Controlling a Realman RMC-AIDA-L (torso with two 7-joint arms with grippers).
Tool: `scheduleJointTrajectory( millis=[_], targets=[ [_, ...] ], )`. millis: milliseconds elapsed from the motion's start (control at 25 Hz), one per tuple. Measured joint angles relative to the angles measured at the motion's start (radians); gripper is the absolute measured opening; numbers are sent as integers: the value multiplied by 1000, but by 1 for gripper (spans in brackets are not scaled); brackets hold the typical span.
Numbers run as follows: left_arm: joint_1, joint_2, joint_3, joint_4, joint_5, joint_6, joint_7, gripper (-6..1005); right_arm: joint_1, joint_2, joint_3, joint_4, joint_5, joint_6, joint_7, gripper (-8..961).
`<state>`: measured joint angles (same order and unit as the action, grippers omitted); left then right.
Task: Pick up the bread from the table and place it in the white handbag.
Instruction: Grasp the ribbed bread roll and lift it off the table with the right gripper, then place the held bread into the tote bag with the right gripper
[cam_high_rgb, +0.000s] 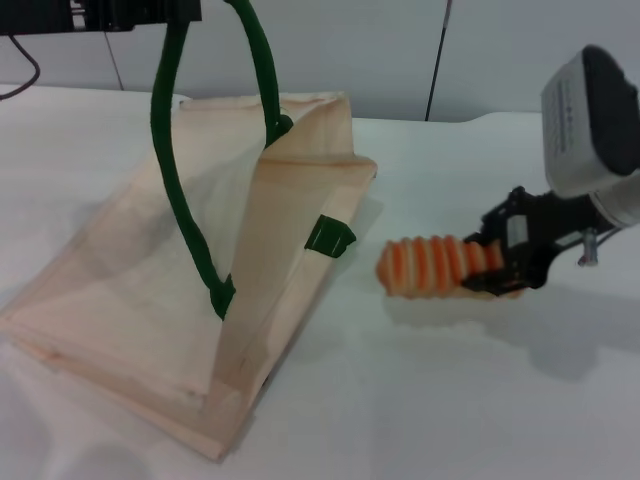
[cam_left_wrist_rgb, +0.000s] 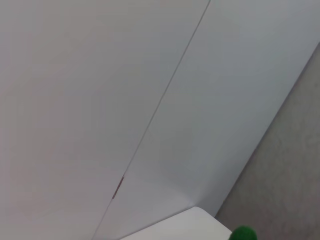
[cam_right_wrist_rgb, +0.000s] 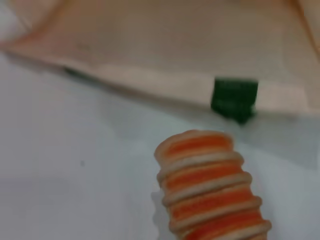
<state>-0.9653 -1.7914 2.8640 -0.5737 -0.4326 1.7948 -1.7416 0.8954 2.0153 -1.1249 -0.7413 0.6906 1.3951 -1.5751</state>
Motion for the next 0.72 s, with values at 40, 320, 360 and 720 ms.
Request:
scheduleJointTrajectory(
  millis=[40,320,360,720],
  targets=[
    [-3,-2,0,0,0,0,0,120,5,1,11,0,13,10,-8,507],
    [-32,-8,0,0,6,-1,0,120,64,13,-32,51,91,-35,-9,459],
    [-36,-8,0,2,5,-1,-1,120,74,13,-45,72,99,-58,-7,453],
    [-56,-11,0,27,2,-3,2,119,132,16,-153,164,264,-159,-11,387]
  ],
)
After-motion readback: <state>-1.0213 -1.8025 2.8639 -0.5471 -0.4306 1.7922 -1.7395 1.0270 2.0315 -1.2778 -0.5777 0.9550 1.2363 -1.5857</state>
